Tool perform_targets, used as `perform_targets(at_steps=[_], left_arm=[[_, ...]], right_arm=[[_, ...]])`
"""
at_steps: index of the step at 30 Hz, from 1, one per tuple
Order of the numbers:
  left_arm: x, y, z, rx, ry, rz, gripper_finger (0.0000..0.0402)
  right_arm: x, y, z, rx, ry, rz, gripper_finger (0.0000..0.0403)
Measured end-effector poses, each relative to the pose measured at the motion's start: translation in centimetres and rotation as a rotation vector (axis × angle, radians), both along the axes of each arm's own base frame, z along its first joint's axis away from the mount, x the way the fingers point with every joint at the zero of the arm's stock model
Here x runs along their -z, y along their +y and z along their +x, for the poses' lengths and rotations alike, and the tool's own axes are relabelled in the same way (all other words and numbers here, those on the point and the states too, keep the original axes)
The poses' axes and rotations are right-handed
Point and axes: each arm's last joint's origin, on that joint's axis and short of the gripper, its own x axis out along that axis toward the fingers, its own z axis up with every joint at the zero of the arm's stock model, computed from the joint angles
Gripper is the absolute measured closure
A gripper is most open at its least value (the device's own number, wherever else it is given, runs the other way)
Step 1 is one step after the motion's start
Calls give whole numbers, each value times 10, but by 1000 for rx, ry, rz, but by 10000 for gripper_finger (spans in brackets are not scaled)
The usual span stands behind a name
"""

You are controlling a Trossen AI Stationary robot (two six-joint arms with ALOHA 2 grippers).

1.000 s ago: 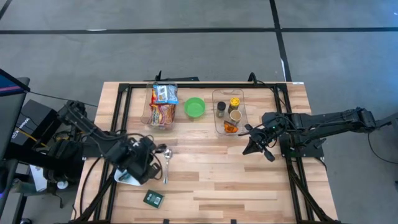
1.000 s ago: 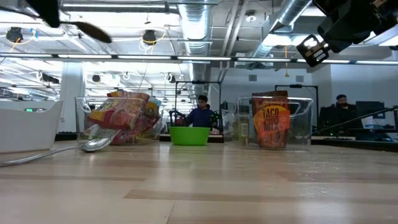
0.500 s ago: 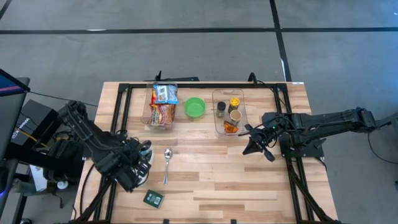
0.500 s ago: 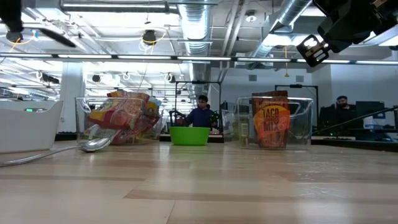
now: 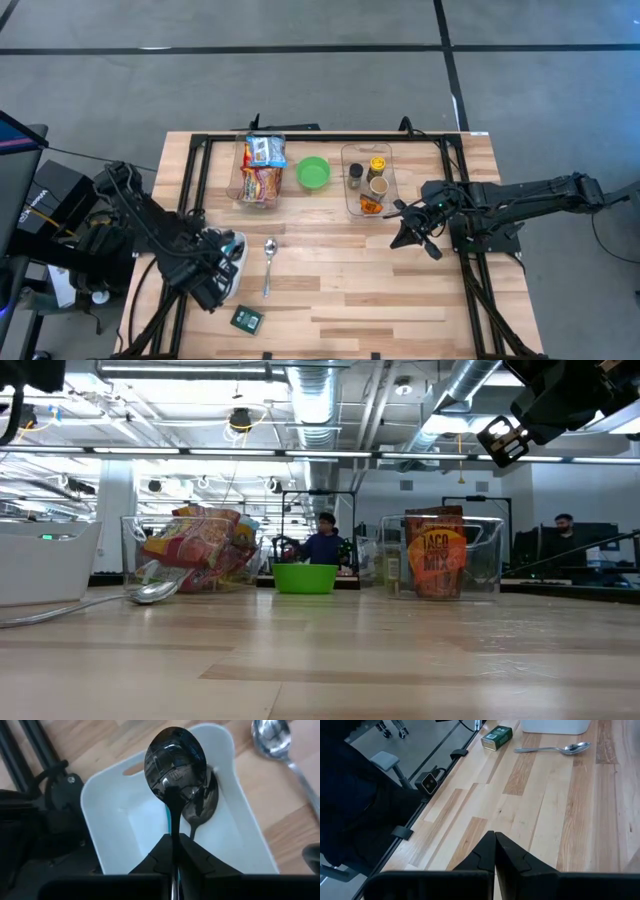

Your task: Pick & Place Food Item

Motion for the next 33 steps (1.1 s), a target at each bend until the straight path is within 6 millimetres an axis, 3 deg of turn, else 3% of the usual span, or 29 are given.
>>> perform_targets(at_steps=[10,21,33], left_arm=[[28,1,-12,112,8,31,396],[43,-1,-11,273,0,17,393],[51,1,-13,278,-2,13,390]], right_arm=[[0,0,0,8,8,12,403],[2,0,-1,11,36,18,403],[2,4,-1,-9,36,17,403]])
